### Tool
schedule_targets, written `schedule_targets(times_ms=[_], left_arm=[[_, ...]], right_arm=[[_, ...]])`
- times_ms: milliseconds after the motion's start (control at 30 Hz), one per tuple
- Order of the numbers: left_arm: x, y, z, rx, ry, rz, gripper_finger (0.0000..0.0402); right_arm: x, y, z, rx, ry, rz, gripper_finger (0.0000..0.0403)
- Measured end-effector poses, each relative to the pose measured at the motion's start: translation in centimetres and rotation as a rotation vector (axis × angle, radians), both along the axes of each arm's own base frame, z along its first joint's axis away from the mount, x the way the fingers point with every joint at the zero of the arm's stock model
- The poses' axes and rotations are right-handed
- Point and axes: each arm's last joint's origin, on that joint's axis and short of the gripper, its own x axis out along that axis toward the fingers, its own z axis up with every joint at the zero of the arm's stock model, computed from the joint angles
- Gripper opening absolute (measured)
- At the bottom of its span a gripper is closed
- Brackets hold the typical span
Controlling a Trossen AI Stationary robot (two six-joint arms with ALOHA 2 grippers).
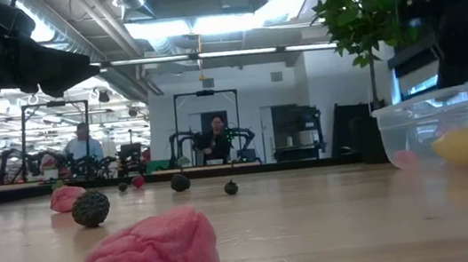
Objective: Pick and placing Produce into tupperware
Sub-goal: Put the right cherry into the transparent bin, then put the bottom blueberry into the transparent bin
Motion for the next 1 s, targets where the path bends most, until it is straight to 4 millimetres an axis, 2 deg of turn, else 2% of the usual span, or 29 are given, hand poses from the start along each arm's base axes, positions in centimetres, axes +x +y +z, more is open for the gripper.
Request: schedule_targets(times_ms=[267,1000], left_arm=[[0.0,0.0,0.0,0.0,0.0,0.0,0.0218],[0.0,0.0,0.0,0.0,0.0,0.0,0.0218]], right_arm=[[-0.3,-0.5,-2.1,0.004,-0.004,-0.02,0.0127],[0.1,-0.5,-1.8,0.025,-0.02,-0.002,0.0144]])
